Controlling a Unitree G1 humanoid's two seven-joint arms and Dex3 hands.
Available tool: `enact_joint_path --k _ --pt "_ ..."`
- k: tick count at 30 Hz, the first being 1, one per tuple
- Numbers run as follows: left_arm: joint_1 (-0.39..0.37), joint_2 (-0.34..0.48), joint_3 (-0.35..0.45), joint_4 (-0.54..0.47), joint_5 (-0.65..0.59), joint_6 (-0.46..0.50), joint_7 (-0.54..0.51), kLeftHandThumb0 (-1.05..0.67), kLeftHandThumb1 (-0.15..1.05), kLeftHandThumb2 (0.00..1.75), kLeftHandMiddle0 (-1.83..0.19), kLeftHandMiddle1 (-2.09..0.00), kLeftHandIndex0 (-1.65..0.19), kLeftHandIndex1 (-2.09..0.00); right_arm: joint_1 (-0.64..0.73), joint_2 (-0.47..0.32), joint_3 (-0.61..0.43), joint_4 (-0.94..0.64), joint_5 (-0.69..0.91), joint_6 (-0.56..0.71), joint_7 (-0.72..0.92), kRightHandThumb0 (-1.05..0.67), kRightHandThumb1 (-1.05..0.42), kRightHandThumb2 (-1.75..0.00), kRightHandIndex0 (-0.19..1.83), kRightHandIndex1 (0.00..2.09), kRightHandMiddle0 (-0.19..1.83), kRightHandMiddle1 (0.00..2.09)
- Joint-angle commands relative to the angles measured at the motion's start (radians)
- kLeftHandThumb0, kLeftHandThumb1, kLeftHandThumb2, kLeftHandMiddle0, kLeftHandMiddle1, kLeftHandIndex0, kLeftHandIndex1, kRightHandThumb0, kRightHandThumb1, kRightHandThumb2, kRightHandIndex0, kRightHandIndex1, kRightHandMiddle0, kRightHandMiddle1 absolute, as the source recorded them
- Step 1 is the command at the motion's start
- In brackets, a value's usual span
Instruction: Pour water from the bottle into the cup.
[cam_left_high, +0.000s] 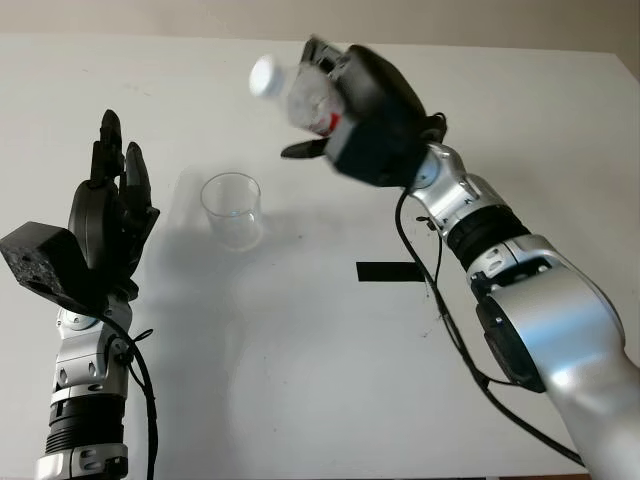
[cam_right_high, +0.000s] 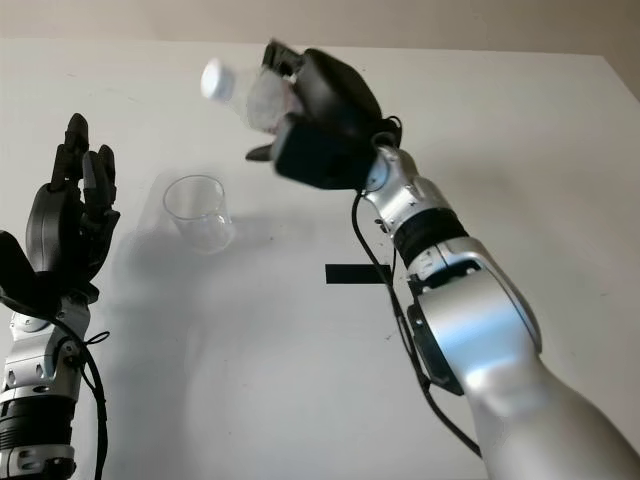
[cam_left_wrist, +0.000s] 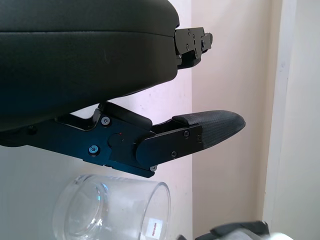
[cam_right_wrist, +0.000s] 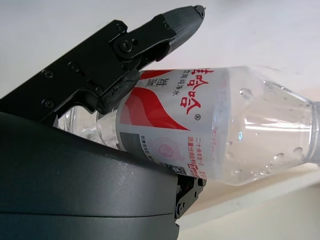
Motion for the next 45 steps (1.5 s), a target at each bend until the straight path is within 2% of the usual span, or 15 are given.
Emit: enact_joint_path --k 1,6,13,22,24,25,27,29,30,32,34,37,40,45 --pt "-0.013 0.0 -0.003 0.012 0.004 -0.018 -0.005 -0.71 1.05 0.66 0.1 -0.05 0.13 -0.04 -0.062 -0.001 0.032 0.01 -0.032 0.025 -0.023 -0.13 -0.96 -0.26 1.02 2.09 0.6 2.09" --pt "-0.01 -0.005 -0.002 0.014 0.003 -0.022 0.004 -0.71 1.05 0.66 0.09 -0.06 0.12 -0.05 -0.087 0.012 0.082 0.025 -0.074 0.045 -0.052 -0.14 -0.99 -0.22 0.89 2.09 0.4 2.09" --pt "-0.003 -0.004 -0.003 0.008 0.008 -0.026 0.013 -0.72 1.05 0.65 0.08 -0.06 0.11 -0.06 -0.097 0.026 0.126 0.037 -0.108 0.047 -0.103 -0.15 -1.04 -0.2 0.85 2.09 0.35 2.09" --pt "-0.003 -0.011 -0.005 0.008 0.008 -0.031 0.021 -0.72 1.05 0.64 0.07 -0.06 0.1 -0.06 -0.112 0.012 0.195 0.033 -0.178 0.043 -0.216 -0.21 -1.05 -0.21 0.93 2.09 0.38 2.09" --pt "-0.004 -0.012 -0.005 0.008 0.006 -0.029 0.02 -0.71 1.05 0.65 0.08 -0.05 0.11 -0.06 -0.115 0.006 0.216 0.034 -0.201 0.039 -0.252 -0.23 -1.05 -0.15 0.99 2.09 0.27 2.09" --pt "-0.004 -0.012 -0.005 0.008 0.005 -0.029 0.02 -0.71 1.05 0.65 0.08 -0.05 0.11 -0.06 -0.117 0.005 0.224 0.034 -0.21 0.037 -0.269 -0.24 -1.05 -0.12 1.01 2.09 0.21 2.0" --pt "-0.003 -0.012 -0.004 0.009 0.006 -0.031 0.018 -0.72 1.05 0.64 0.08 -0.05 0.11 -0.06 -0.121 0.002 0.235 0.036 -0.221 0.031 -0.289 -0.26 -1.04 -0.08 1.05 2.09 0.18 1.93" --pt "-0.003 -0.011 -0.004 0.01 0.005 -0.031 0.015 -0.72 1.05 0.64 0.08 -0.05 0.11 -0.06 -0.127 -0.002 0.247 0.036 -0.234 0.027 -0.306 -0.28 -1.03 -0.06 1.04 2.09 0.22 1.71" --pt "-0.002 -0.011 -0.004 0.01 0.007 -0.033 0.016 -0.72 1.05 0.64 0.08 -0.05 0.11 -0.06 -0.132 -0.005 0.259 0.036 -0.247 0.028 -0.314 -0.28 -1.03 -0.06 1.03 2.09 0.23 1.71" --pt "-0.002 -0.011 -0.004 0.011 0.01 -0.037 0.018 -0.72 1.05 0.64 0.08 -0.05 0.11 -0.06 -0.141 -0.01 0.28 0.038 -0.272 0.03 -0.334 -0.28 -1.04 -0.07 1.02 2.09 0.2 1.91" --pt "-0.002 -0.011 -0.004 0.011 0.011 -0.038 0.021 -0.72 1.05 0.63 0.07 -0.06 0.1 -0.06 -0.15 -0.016 0.305 0.04 -0.301 0.027 -0.369 -0.28 -1.04 -0.07 1.0 2.09 0.2 1.96" --pt "0.0 -0.011 -0.005 0.008 0.013 -0.037 0.023 -0.72 1.05 0.64 0.07 -0.06 0.1 -0.06 -0.16 -0.022 0.34 0.045 -0.34 0.032 -0.42 -0.27 -1.05 -0.09 1.03 2.09 0.28 2.07" --pt "0.0 -0.013 -0.004 0.005 0.013 -0.037 0.029 -0.72 1.05 0.65 0.07 -0.06 0.09 -0.06 -0.17 -0.027 0.374 0.052 -0.378 0.04 -0.469 -0.28 -1.05 -0.13 1.17 2.09 0.59 2.09" --pt "-0.001 -0.013 -0.003 0.012 0.009 -0.04 0.029 -0.71 1.05 0.66 0.06 -0.06 0.09 -0.06 -0.178 -0.032 0.4 0.061 -0.402 0.036 -0.505 -0.31 -1.05 -0.12 1.26 2.09 0.79 2.09"
